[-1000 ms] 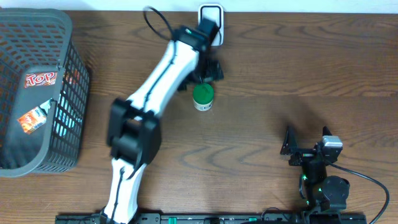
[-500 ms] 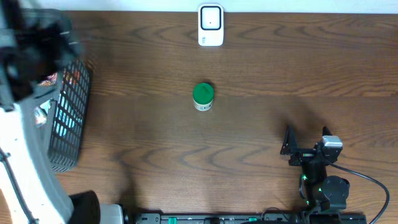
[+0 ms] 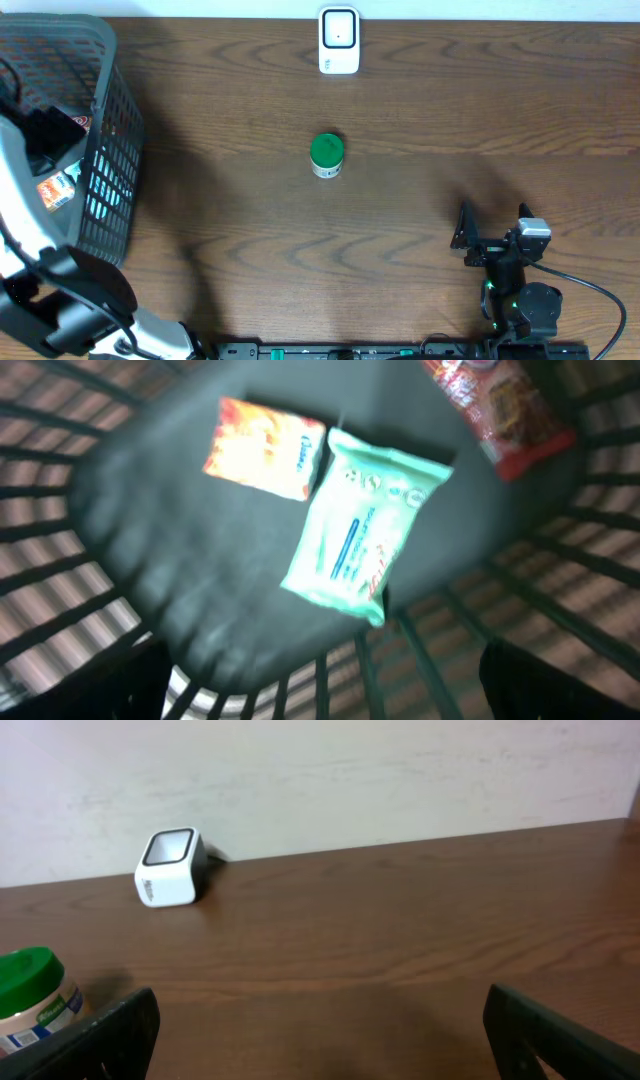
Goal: Scan the item barcode
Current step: 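Return the left gripper to the basket and grasp the mint-green wipes pack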
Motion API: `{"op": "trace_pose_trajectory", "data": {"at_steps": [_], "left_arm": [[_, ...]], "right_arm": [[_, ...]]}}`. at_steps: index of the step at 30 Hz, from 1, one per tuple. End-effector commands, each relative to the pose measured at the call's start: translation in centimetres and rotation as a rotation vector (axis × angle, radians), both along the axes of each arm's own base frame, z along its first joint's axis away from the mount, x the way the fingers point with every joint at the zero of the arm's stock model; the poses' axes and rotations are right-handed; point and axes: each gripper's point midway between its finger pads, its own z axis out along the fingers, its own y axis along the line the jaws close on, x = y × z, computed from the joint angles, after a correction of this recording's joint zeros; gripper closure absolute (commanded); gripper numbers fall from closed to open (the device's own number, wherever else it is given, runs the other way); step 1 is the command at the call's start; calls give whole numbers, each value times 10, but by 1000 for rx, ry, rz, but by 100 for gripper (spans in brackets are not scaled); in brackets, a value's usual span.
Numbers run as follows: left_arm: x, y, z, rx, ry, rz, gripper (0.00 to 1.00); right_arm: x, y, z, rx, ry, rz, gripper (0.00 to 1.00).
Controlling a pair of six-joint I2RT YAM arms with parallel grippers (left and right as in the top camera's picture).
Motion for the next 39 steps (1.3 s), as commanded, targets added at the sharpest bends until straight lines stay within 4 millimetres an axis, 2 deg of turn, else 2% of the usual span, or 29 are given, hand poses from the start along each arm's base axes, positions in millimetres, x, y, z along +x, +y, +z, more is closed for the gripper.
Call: {"op": "trace_pose_trajectory", "data": {"at_steps": [1,4,10,16,17,19,20,24,26,30,33,36,37,39], "left_arm": [[2,-6,-53,-49,77,-34,2],[10,-11,-86,-111,91,-42,2],[15,-13,-134,-180,155,-43,2],[11,-16,-171,-226,230,-43,2],[10,-17,-175,-232,238,-42,4],[8,-18,-178,-238,249,-42,30],[8,-18,-178,-238,250,-42,39],[5,-15,-165,-222,256,-50,59],[3,-10,-151,-206,258,-46,66],[2,9,-95,-134,214,-15,66],[2,26,-28,-56,107,19,66],[-4,37,54,47,-57,61,66],[-6,36,77,72,-114,69,66],[-7,20,134,100,-290,41,66]], "right_arm": [[0,-1,0,10,0,-8,1],[0,-1,0,10,0,-8,1],[0,-1,0,10,0,-8,1],[0,-1,0,10,0,-8,1],[0,-1,0,10,0,-8,1],[0,-1,0,10,0,-8,1],[0,-1,0,10,0,-8,1],[0,-1,0,10,0,-8,1],[0,-1,0,10,0,-8,1],[0,-1,0,10,0,-8,1],[0,-1,0,10,0,-8,1],[0,-1,0,10,0,-8,1],[0,-1,0,10,0,-8,1],[0,-1,0,10,0,-8,1]]}}
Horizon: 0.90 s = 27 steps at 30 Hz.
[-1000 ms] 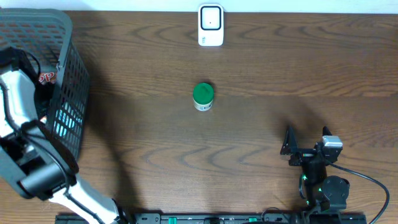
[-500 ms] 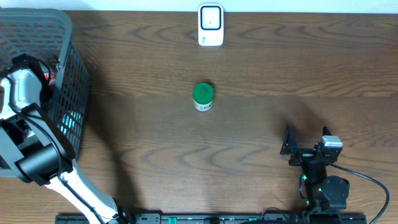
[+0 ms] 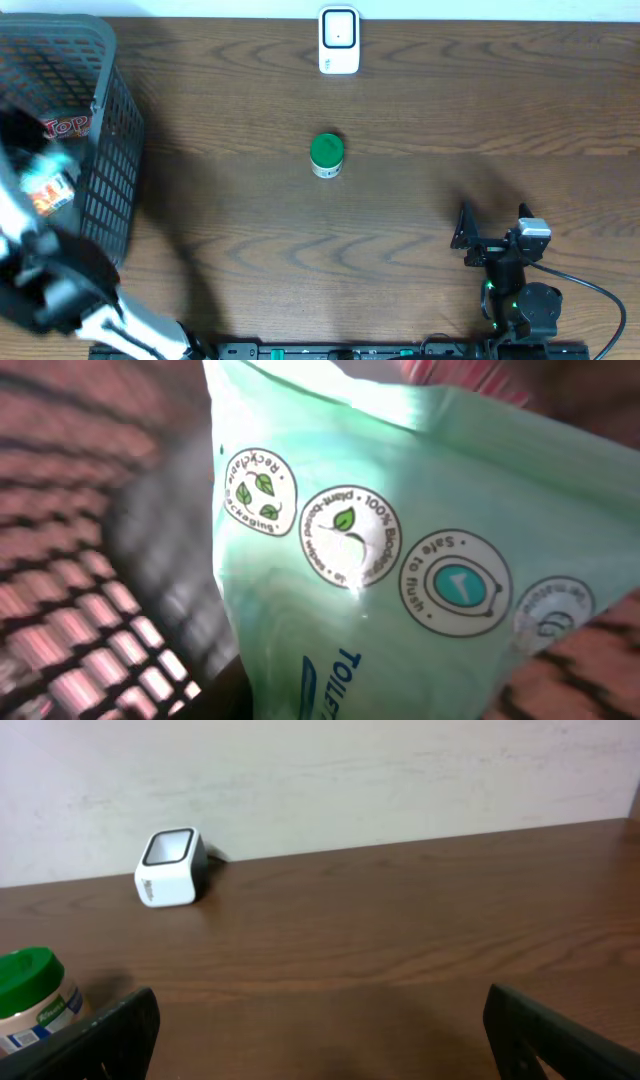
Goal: Scan the item barcode
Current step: 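Return the left gripper to the basket and grasp the mint-green wipes pack, then move the wipes pack past the scanner and drop it beside the jar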
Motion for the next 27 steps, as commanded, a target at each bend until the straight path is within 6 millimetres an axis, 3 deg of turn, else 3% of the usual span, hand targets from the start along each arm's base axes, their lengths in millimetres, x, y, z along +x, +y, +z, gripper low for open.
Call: {"op": "trace_pose_trajectory", "data": {"at_steps": [1,3,7,9,13,16,21,23,24,27], "left_arm": [[-10,-26,117,113,-312,-33,66],[-8,-57,152,111,-440,-108,66],[4,-137,183,68,-559,-325,66],[16,-182,185,29,-569,-452,66],[42,-296,168,-94,-545,-731,66],[62,-369,140,-108,-485,-873,66],[80,-485,60,-144,-334,-1084,66],[86,-518,24,-155,-281,-1136,66],[89,-536,-3,-171,-240,-1130,64],[92,-559,-58,-196,-143,-1088,64]], "right_arm": [[0,-1,0,10,0,-8,1],[0,-1,0,10,0,-8,1],[0,-1,0,10,0,-8,1],[0,-1,0,10,0,-8,1],[0,-1,0,10,0,-8,1],[0,-1,0,10,0,-8,1],[0,-1,0,10,0,-8,1],[0,-1,0,10,0,-8,1],[0,-1,0,10,0,-8,1],[0,-1,0,10,0,-8,1]]}}
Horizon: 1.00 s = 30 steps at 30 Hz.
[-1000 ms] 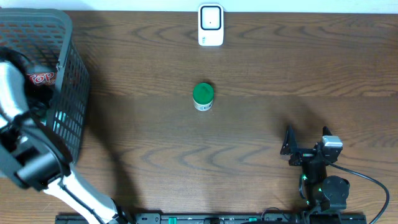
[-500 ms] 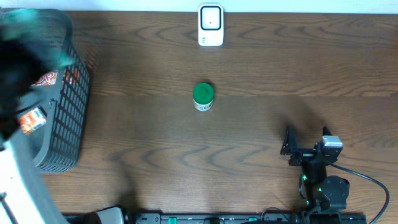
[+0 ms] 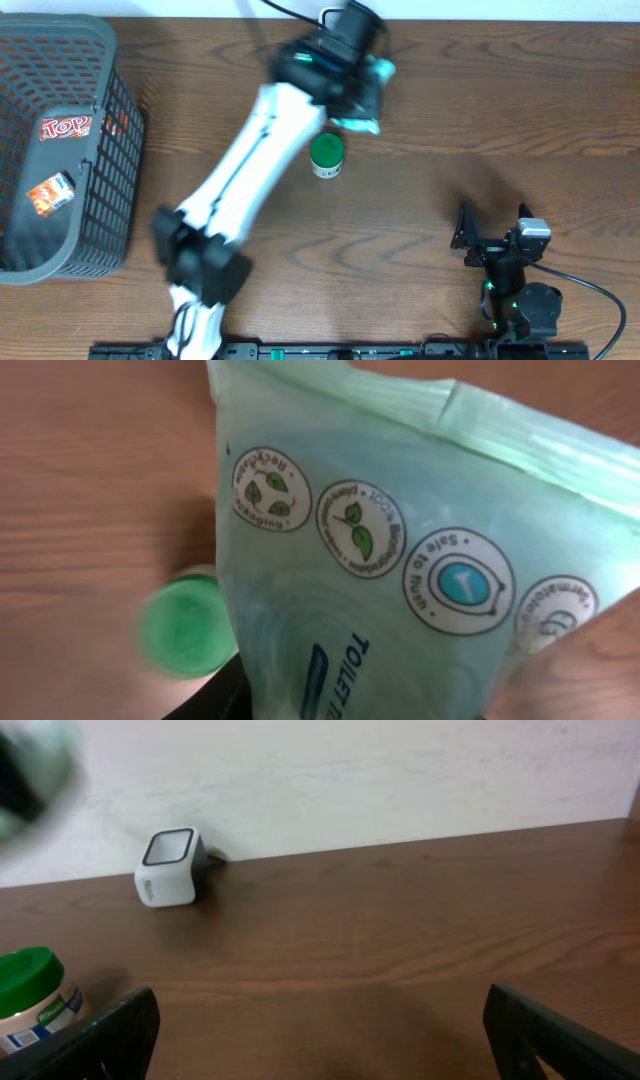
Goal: Scan the item barcode
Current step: 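Move the wipes pack past the scanner and drop it beside the jar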
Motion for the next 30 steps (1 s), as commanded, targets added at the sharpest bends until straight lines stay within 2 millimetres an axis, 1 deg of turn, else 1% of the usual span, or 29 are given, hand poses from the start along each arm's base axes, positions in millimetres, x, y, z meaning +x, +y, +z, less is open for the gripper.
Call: {"op": "trace_pose_trajectory", "data": {"at_steps": [1,3,5,8,10,12,16,18,19,20,22,24,26,27,28,30], "left_arm": [[6,-14,-57,49,88,71,64],[3,-24,-90,84,130,54,64],[-1,-28,-116,111,176,66,64],[-8,-33,-144,141,227,75,64],[-13,-37,-157,155,247,77,64],[-17,-42,-165,161,257,77,64],[-26,-54,-169,165,256,48,62],[-30,-58,-165,162,249,35,34],[-29,-60,-159,159,234,10,17],[-28,-60,-152,158,219,-14,4],[-21,-57,-128,144,179,-49,2],[-8,-49,-87,110,113,-66,2],[4,-35,-29,62,22,-72,2],[9,-25,6,33,-40,-74,2],[13,-14,36,8,-96,-72,2],[16,21,111,-49,-242,-49,2]], "right_arm": [[0,-1,0,10,0,-8,1],[0,-1,0,10,0,-8,1],[0,-1,0,10,0,-8,1],[0,-1,0,10,0,-8,1],[0,-1,0,10,0,-8,1],[0,-1,0,10,0,-8,1],[0,-1,0,10,0,-8,1],[0,-1,0,10,0,-8,1],[0,-1,0,10,0,-8,1],[0,-1,0,10,0,-8,1],[0,-1,0,10,0,-8,1],[0,-1,0,10,0,-8,1],[0,-1,0,10,0,-8,1],[0,-1,0,10,0,-8,1],[0,-1,0,10,0,-8,1],[0,-1,0,10,0,-8,1]]}}
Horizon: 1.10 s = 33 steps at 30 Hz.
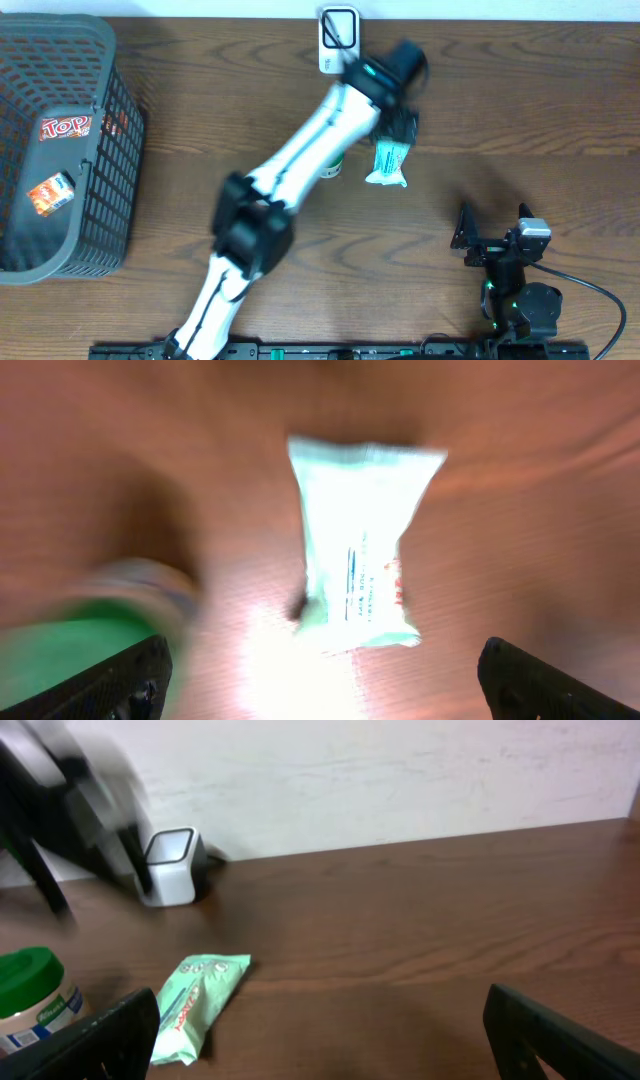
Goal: Scan the item barcode
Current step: 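Move the wipes pack past the scanner and drop it beside the jar, then reach the left gripper into the basket and grasp the orange tissue pack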
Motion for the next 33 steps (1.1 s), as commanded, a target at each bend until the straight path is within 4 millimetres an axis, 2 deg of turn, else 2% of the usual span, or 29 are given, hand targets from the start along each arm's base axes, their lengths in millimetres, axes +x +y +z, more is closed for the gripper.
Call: {"op": "trace_pose_trajectory", "data": {"at_steps": [1,2,4,5,7,8,10,11,13,15,18,21,25,33], "left_arm": [[13,66,192,-173,-393,11,2],[12,88,220,-189,-454,38,2],[9,147,261,-183,-551,153,2],[6,178,274,-167,-575,214,2],[-4,246,284,-117,-582,360,2],[-11,288,283,-80,-566,457,2],[-28,357,273,-14,-508,629,2],[-45,404,260,32,-441,758,2],[-67,453,240,73,-350,899,2],[-86,489,223,100,-277,1003,2],[-106,524,198,125,-193,1091,2],[-113,544,175,130,-134,1140,2],[-112,556,141,152,-74,1150,2],[-109,559,58,147,56,1143,2]], "right_arm": [[0,-1,0,10,0,-8,1],[0,-1,0,10,0,-8,1],[0,-1,0,10,0,-8,1],[0,-1,0,10,0,-8,1],[0,-1,0,10,0,-8,1],[0,-1,0,10,0,-8,1],[0,-1,0,10,0,-8,1],[0,-1,0,10,0,-8,1],[0,-1,0,10,0,-8,1],[0,-1,0,10,0,-8,1],[0,-1,0,10,0,-8,1],[0,-1,0,10,0,-8,1],[0,-1,0,10,0,-8,1],[0,-1,0,10,0,-8,1]]}}
